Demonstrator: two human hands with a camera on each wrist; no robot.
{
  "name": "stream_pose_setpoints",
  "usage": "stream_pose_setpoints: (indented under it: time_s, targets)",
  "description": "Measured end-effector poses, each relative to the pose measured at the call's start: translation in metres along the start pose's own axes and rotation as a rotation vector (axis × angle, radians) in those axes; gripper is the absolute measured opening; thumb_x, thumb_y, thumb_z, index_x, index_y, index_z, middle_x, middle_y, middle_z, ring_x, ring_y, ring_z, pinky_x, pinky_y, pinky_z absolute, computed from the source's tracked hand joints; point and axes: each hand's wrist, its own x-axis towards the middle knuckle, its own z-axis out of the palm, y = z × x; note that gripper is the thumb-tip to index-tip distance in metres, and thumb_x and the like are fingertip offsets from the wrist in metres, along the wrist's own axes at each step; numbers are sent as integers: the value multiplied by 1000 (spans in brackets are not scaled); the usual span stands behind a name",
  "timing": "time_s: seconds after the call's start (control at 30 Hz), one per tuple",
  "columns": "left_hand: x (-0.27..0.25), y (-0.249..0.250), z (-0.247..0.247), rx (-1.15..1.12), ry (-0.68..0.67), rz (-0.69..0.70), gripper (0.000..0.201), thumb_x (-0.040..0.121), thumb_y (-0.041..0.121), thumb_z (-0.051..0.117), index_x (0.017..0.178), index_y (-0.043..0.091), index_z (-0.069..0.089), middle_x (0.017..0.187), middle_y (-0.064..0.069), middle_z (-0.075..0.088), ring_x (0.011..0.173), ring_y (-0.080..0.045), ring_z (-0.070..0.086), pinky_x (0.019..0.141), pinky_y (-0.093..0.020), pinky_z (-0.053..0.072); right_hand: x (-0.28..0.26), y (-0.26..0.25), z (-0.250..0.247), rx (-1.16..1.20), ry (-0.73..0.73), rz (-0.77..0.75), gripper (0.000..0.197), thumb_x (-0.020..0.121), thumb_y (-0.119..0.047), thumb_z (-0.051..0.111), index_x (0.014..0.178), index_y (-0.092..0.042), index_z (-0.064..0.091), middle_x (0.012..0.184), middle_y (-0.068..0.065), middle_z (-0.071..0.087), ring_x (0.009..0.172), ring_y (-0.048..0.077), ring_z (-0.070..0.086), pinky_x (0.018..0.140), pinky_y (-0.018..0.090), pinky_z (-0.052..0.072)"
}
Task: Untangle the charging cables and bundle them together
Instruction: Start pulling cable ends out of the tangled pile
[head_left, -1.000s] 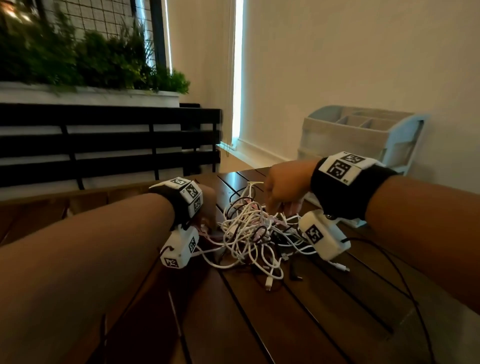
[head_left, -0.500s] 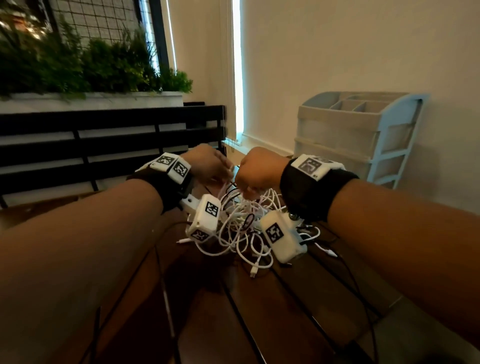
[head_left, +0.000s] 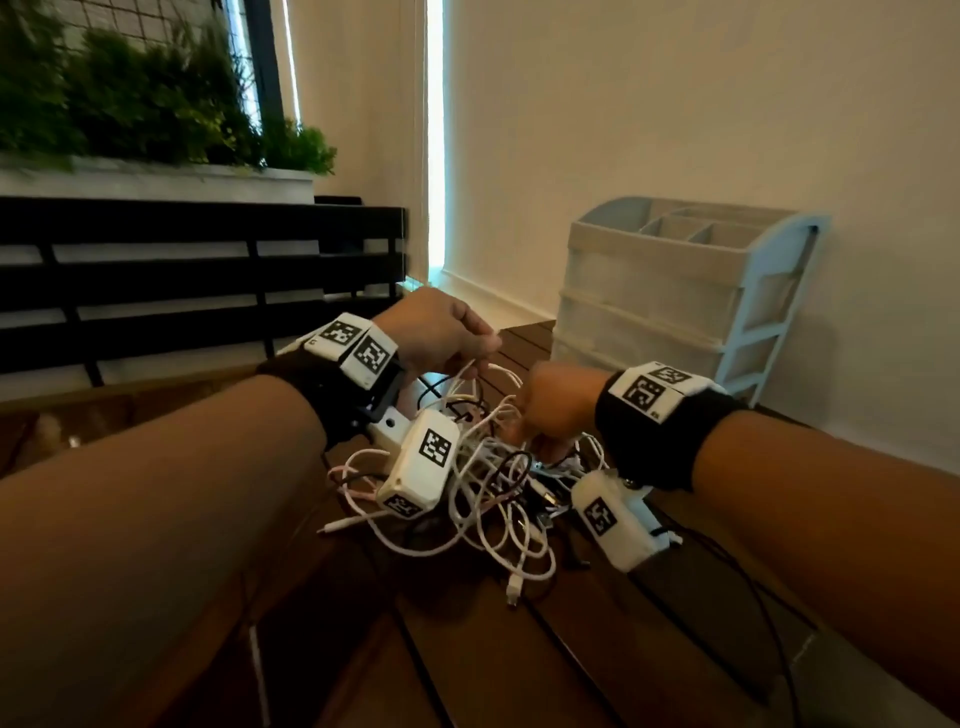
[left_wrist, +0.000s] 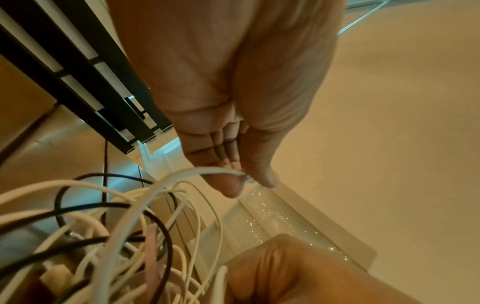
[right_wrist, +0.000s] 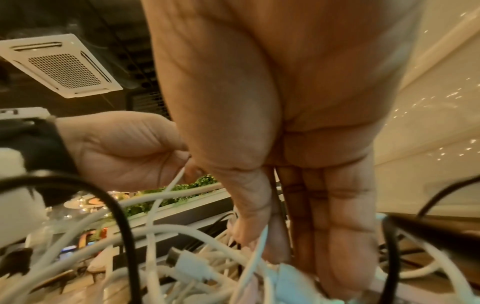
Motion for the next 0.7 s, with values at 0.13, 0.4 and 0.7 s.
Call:
stream_pose_setpoints:
  time_s: [0.13,0.4,0.7]
  targets:
    - [0,-7,7,71,-10,-21,13,78,-1,75,90,-1,71,78,-13,72,64,-16,68,57,-22,53,-6,15,-6,-185,20,42,32,89,-33,65,91,-2,73,86,10,75,78,22,71,75,31,57]
    - [-18,-4,11,-171,27,103,24,98,21,53,86,3,65,76,-16,68,68,-29,68,68,-41,60,-46,-13,-21,426,274,-109,19,83,-1,63,100,-10,68,92,11,71,75,19,66,65,29,54]
    - [-26,-5,-1,-248,52,183,28,100,22,49,79,7,58,55,-1,42,42,-12,36,43,-23,37,-48,-17,-4,193,-60,20,7,93,-8,56,93,-5,63,73,9,63,54,17,57,48,25,50]
